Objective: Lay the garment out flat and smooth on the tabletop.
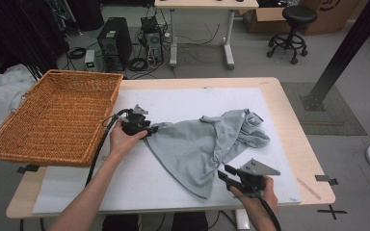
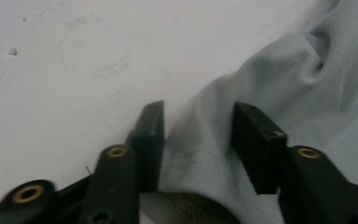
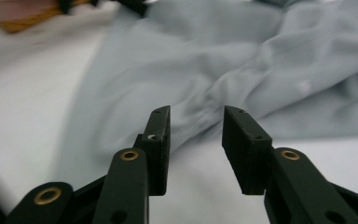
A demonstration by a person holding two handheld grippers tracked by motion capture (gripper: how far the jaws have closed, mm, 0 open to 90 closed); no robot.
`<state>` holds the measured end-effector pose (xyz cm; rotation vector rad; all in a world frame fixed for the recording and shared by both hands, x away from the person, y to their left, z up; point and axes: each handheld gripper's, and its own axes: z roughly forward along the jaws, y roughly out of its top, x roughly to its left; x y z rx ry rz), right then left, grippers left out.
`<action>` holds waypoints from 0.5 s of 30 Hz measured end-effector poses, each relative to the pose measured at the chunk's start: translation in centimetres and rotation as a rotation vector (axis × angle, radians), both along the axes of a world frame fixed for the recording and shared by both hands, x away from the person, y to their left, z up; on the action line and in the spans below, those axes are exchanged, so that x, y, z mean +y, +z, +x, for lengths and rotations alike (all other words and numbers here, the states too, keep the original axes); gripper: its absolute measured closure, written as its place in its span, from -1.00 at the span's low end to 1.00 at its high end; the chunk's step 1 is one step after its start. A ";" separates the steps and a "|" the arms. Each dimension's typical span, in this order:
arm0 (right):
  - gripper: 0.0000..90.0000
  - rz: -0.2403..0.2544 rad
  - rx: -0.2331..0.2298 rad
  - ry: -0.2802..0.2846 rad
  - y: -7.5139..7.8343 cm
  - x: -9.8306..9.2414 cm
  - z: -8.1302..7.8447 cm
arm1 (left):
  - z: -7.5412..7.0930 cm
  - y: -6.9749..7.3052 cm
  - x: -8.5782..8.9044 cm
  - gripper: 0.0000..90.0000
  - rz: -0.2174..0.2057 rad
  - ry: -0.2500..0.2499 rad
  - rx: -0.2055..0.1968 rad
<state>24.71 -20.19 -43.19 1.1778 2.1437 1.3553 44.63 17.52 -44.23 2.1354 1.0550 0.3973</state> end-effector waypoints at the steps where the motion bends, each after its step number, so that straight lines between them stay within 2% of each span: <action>1: 0.38 -0.012 -0.010 -0.039 -0.1 0.4 0.8 | -0.2 0.2 0.1 0.40 0.008 0.007 0.005; 2: 0.36 -0.014 -0.011 -0.065 -0.1 0.9 1.7 | -0.2 0.2 0.1 0.57 0.008 0.007 0.005; 3: 0.30 -0.011 -0.022 -0.084 -0.2 1.3 2.5 | -0.7 0.5 0.5 0.72 0.014 0.025 0.035; 4: 0.32 0.001 -0.023 -0.106 -0.4 1.8 3.3 | -0.7 0.5 0.5 0.79 0.014 0.025 0.035; 5: 0.31 0.009 -0.016 -0.102 -0.6 2.3 3.9 | -1.7 0.6 0.7 0.85 0.021 0.006 0.015; 6: 0.31 0.009 -0.016 -0.102 -0.6 2.3 3.9 | -1.7 0.6 0.7 0.88 0.021 0.006 0.015; 7: 0.35 -0.028 0.006 -0.101 -1.2 3.3 5.1 | -3.1 0.4 0.7 0.91 0.033 -0.024 -0.007; 8: 0.44 -0.072 0.020 -0.097 -1.5 3.7 5.5 | -3.1 0.4 0.7 0.92 0.033 -0.024 -0.007; 9: 0.58 -0.119 0.035 -0.100 -1.8 4.0 5.7 | -4.6 0.2 0.8 0.92 0.028 -0.041 -0.028; 10: 0.67 -0.141 0.047 -0.103 -2.0 4.0 5.7 | -5.4 0.2 1.0 0.93 0.022 -0.046 -0.035; 11: 0.76 -0.130 0.054 -0.107 -2.1 3.8 5.4 | -6.2 0.3 1.1 0.93 0.021 -0.055 -0.045; 12: 0.76 -0.130 0.054 -0.107 -2.1 3.8 5.4 | -6.2 0.3 1.1 0.93 0.021 -0.055 -0.045; 13: 0.82 -0.118 0.059 -0.118 -2.0 3.5 5.0 | -7.5 0.3 1.5 0.93 0.027 -0.071 -0.047; 14: 0.87 -0.107 0.083 -0.144 -1.7 2.2 3.8 | -8.1 0.4 1.8 0.93 0.023 -0.073 -0.042; 15: 0.88 -0.110 0.092 -0.154 -1.6 1.7 3.3 | -9.7 0.3 2.5 0.93 0.012 -0.081 -0.029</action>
